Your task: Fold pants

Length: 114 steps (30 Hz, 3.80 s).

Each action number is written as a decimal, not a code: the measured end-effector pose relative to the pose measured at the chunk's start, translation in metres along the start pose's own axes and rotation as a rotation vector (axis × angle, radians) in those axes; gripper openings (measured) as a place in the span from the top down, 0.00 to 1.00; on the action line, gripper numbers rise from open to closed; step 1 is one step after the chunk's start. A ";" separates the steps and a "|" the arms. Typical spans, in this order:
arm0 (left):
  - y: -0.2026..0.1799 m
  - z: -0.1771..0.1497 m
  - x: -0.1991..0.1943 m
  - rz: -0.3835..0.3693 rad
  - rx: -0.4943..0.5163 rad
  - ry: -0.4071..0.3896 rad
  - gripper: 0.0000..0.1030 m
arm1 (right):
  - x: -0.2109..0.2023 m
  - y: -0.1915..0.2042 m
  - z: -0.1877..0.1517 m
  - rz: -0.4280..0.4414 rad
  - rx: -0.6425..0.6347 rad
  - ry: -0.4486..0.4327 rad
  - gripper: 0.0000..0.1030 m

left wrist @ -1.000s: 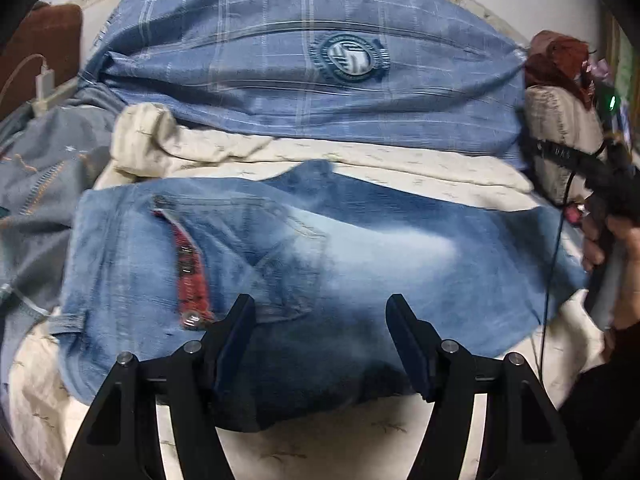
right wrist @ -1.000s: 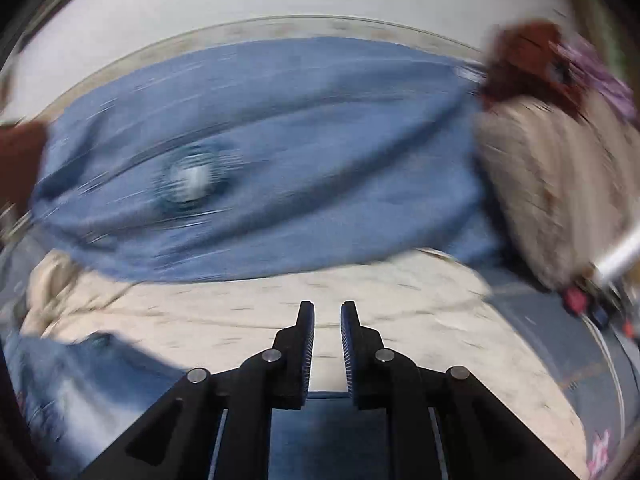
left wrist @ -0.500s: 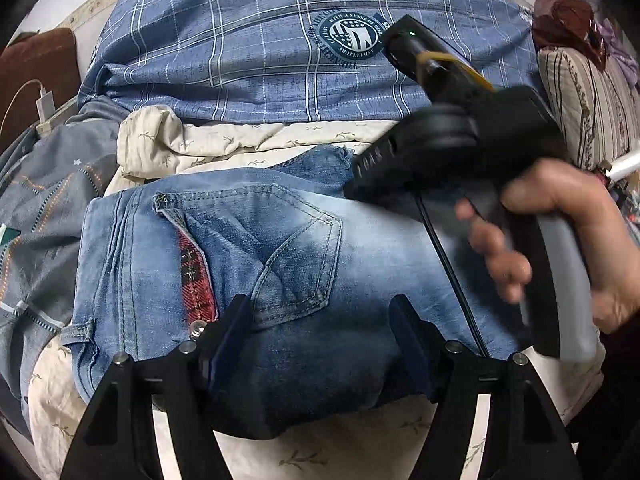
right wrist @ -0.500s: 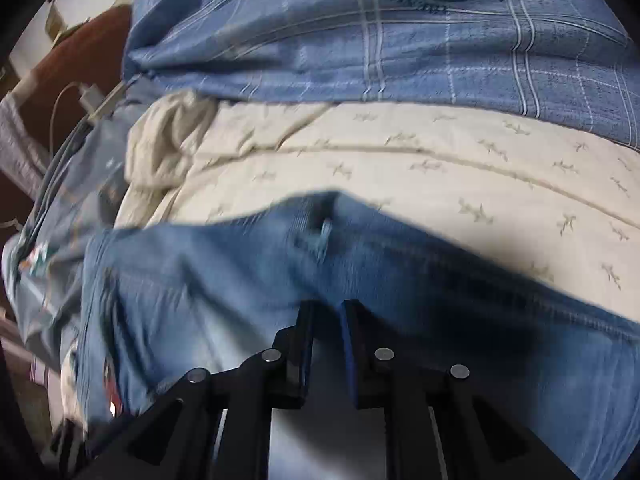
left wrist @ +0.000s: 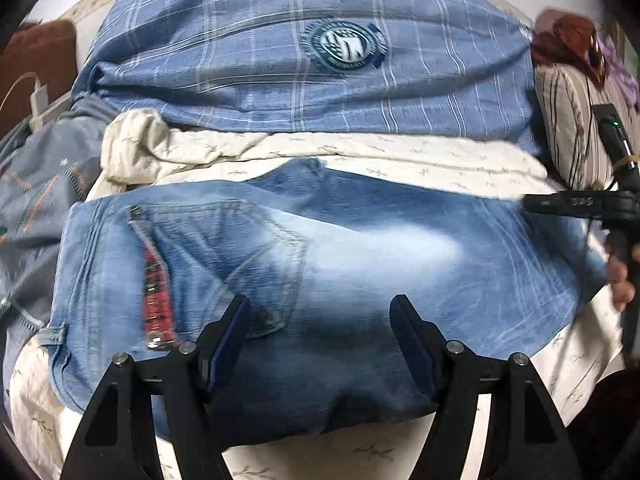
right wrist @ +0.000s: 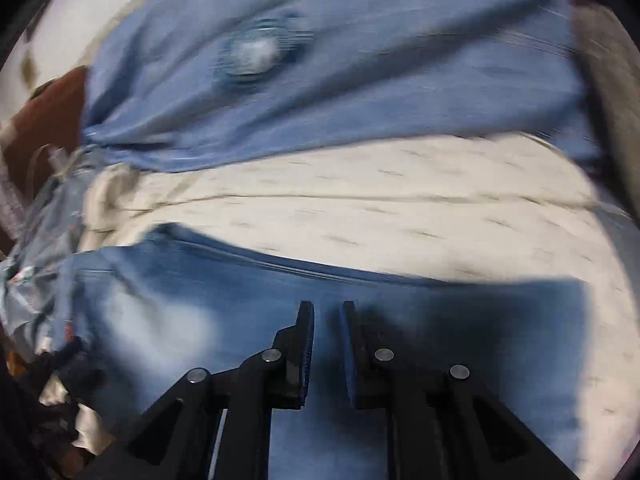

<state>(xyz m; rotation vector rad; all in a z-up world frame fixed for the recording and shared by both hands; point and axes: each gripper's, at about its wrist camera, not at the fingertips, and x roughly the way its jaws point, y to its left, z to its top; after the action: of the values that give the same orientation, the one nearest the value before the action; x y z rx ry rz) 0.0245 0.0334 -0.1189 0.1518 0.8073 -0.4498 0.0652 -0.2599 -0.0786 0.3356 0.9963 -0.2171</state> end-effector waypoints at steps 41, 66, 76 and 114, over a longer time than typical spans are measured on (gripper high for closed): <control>-0.094 -0.003 0.032 0.043 0.214 0.060 0.30 | -0.048 -0.104 -0.033 0.160 0.199 -0.074 0.85; -0.118 0.011 0.025 -0.109 0.105 -0.018 0.28 | -0.059 -0.188 -0.074 0.418 0.400 0.031 0.39; -0.152 0.005 0.041 -0.116 0.164 0.039 0.27 | -0.018 -0.172 -0.065 0.489 0.381 0.135 0.42; 0.008 0.017 -0.012 -0.011 -0.191 -0.105 0.25 | 0.033 0.053 -0.039 0.832 0.258 0.220 0.61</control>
<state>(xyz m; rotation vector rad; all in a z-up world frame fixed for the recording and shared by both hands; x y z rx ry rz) 0.0320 0.0392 -0.0990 -0.0531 0.7438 -0.3854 0.0699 -0.1968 -0.1169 0.9913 0.9667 0.4603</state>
